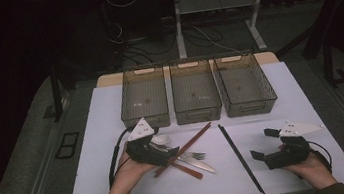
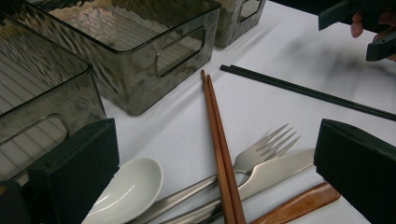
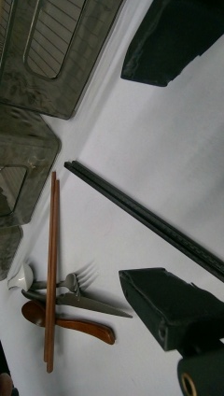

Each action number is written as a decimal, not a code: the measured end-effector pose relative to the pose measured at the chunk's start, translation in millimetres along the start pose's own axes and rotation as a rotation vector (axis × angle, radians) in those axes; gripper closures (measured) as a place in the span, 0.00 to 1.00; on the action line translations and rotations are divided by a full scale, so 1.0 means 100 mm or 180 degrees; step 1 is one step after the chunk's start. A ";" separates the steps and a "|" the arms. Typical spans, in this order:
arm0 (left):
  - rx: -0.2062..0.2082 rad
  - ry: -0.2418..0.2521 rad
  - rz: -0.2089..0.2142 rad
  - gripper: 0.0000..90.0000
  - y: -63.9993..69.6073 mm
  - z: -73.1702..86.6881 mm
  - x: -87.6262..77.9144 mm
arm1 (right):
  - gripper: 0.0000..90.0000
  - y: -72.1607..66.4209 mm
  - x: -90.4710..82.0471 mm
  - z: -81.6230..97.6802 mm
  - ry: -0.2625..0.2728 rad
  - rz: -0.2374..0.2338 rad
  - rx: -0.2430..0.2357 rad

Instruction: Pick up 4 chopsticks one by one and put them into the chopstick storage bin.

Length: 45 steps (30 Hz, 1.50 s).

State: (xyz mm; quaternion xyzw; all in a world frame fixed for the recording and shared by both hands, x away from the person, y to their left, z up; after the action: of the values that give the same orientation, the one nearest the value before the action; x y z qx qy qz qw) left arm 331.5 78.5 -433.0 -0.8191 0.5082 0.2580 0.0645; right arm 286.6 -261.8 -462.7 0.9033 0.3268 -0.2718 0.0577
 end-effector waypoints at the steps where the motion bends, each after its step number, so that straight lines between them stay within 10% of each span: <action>1: 0.0003 -0.0003 0.0001 0.00 0.00 0.00 0.01 | 0.04 0.00 0.00 0.00 0.0000 0.0000 0.0000; 26: 0.0035 -0.0029 0.0021 0.01 0.04 -0.09 0.22 | 0.04 0.04 0.02 0.08 -0.0050 -0.0083 0.0053; 45: 0.0080 -0.0211 0.0001 0.22 0.07 -0.01 0.22 | 0.04 0.01 0.03 0.07 -0.0039 -0.0085 0.0003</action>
State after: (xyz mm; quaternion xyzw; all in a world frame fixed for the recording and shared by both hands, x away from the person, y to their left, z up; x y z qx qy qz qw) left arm 333.6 57.7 -441.9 -0.8092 0.5091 0.2786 0.0915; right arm 286.0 -263.4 -470.7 0.8973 0.3383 -0.2782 0.0556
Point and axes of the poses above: each handheld gripper's, and its own axes: x roughly forward along the jaws, z roughly out of its underside, y roughly to its right, the point moved 6 cm from there along x, roughly forward along the jaws, and after that the axes turned 6 degrees about z, right-handed, at the moved point
